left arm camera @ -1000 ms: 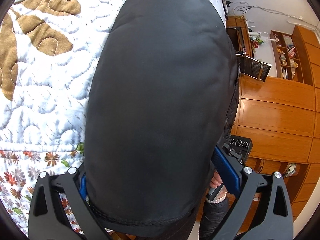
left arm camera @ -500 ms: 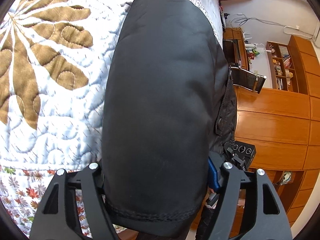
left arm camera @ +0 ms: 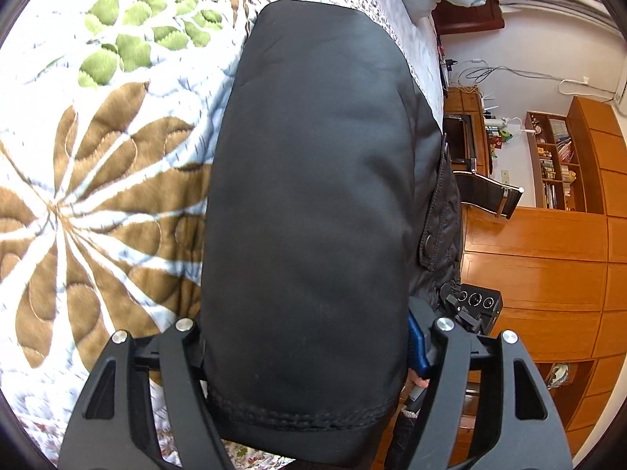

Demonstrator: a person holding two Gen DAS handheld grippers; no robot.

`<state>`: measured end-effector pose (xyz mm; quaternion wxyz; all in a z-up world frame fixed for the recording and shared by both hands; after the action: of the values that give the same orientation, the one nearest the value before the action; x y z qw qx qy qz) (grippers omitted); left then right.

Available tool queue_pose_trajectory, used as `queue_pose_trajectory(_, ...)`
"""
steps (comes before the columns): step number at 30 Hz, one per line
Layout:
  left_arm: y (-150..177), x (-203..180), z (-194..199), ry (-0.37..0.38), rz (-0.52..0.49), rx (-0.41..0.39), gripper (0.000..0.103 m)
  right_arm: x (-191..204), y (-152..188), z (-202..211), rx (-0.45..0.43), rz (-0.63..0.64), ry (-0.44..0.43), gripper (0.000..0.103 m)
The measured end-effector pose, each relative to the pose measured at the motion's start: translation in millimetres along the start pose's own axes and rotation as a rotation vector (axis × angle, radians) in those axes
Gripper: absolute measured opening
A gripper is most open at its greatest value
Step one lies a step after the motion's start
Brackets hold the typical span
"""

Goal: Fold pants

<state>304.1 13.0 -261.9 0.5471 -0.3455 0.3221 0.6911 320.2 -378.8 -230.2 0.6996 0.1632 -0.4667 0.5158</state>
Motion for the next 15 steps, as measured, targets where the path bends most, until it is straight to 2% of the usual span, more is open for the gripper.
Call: queue_pose_trajectory(15, -44.1, 19.6, 31.4, -0.025, 0.003, -0.064, 0.069, -20.2, 1.9, -14.2, 0.024, -0.009, -0.029, 0.046)
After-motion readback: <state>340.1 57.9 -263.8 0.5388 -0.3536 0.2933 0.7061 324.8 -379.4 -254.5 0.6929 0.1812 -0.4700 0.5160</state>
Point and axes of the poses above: each gripper's, at about its wrist camera, not at the fingertips, and z roughly against the way its jaws point, x to its left, y to its underside, the point moved 1 cm from there along -z, roughly the way its jaws point, and after that the axes turned 1 degree about y, right-handed, at the moved point
